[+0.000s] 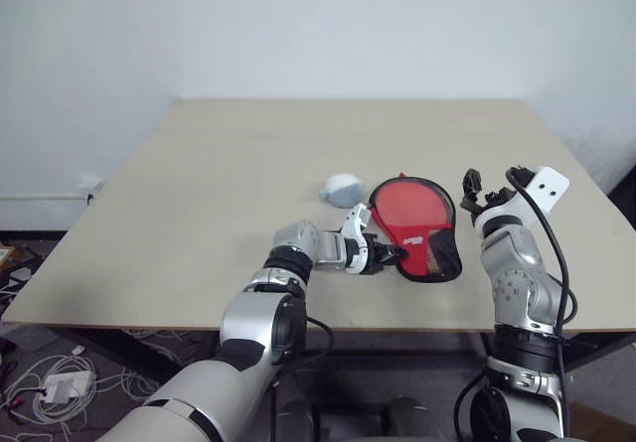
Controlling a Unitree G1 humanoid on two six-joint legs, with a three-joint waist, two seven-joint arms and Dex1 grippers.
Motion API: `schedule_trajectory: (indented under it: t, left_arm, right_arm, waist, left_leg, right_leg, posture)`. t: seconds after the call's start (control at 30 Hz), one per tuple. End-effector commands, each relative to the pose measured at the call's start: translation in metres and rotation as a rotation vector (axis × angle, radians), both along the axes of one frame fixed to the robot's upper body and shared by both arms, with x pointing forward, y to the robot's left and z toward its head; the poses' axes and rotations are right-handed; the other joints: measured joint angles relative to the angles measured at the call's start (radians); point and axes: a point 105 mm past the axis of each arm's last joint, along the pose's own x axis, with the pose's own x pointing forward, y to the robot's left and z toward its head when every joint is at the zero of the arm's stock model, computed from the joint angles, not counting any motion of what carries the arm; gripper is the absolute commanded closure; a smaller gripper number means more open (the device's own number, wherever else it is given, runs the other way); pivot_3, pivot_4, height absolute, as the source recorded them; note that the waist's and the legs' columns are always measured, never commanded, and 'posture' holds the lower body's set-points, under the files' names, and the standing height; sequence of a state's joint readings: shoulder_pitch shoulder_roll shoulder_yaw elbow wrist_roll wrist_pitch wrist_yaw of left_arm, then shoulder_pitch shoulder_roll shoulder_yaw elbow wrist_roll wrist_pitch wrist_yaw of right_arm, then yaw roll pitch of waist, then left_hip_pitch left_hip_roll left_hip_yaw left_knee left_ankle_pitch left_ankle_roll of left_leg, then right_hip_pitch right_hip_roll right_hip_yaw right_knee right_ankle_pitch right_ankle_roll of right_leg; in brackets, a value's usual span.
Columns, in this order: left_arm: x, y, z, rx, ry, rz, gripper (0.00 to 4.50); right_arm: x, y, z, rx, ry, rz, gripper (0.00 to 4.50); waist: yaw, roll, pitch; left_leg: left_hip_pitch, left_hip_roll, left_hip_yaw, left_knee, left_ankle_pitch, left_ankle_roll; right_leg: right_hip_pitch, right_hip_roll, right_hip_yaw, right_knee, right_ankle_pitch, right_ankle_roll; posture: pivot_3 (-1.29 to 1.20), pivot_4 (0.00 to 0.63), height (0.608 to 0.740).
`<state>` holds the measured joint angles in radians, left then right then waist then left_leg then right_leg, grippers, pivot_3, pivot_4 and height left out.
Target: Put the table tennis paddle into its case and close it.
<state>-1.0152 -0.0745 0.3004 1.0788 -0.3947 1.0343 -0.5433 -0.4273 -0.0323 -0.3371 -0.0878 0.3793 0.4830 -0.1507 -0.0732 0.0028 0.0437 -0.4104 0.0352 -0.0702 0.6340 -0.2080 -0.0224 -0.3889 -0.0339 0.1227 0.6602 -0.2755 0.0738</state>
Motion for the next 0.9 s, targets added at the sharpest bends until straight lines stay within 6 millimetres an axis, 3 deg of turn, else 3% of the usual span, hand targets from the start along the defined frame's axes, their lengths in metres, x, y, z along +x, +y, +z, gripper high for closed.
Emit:
schedule_trajectory:
  t: [0.03,0.2,0.5,0.67,0.9]
  left_arm:
    - [0.008,-0.002,0.021,-0.039,-0.027,0.014,4.49]
    - [0.0,0.011,0.024,-0.048,0.045,-0.039,4.49]
    - [-0.029,0.069,0.042,-0.089,0.148,-0.143,4.49]
    - [-0.062,0.068,0.038,-0.204,0.254,-0.289,4.49]
    - [-0.104,0.066,0.036,-0.12,0.301,-0.508,4.49]
  right_arm:
    - [-0.001,0.0,0.016,-0.011,-0.06,-0.017,0.0]
    - [-0.002,0.001,0.015,-0.015,-0.061,-0.02,0.0]
    - [-0.003,0.015,0.012,-0.025,-0.052,0.016,0.0]
    - [-0.001,0.02,0.011,-0.033,-0.049,0.036,0.0]
    - [0.003,0.022,0.016,-0.035,-0.056,0.049,0.0]
  waist:
    - [0.0,0.0,0.0]
    - [-0.001,0.0,0.0]
    - [-0.034,0.001,0.0]
    - [-0.029,0.001,0.0]
    - [-0.028,0.0,0.0]
  left_leg:
    - [0.0,0.0,0.0,0.0,0.0,0.0]
    - [0.0,0.0,0.0,-0.001,0.0,-0.001]
    - [0.0,0.0,-0.002,-0.005,0.002,-0.003]
    - [0.0,0.0,-0.003,-0.005,0.002,-0.003]
    - [0.0,0.0,-0.003,-0.004,0.002,-0.003]
  right_leg:
    - [0.0,0.0,0.0,0.0,0.0,0.0]
    - [0.0,0.0,0.0,0.0,0.0,0.0]
    - [-0.002,0.0,0.0,0.0,0.002,-0.004]
    - [-0.001,0.0,-0.001,0.0,0.003,-0.005]
    - [-0.001,-0.001,-0.001,0.0,0.003,-0.005]
  posture:
    - [0.0,0.0,0.74]
    - [0.0,0.0,0.74]
    - [0.0,0.0,0.74]
    - [0.0,0.0,0.74]
    - [0.0,0.0,0.74]
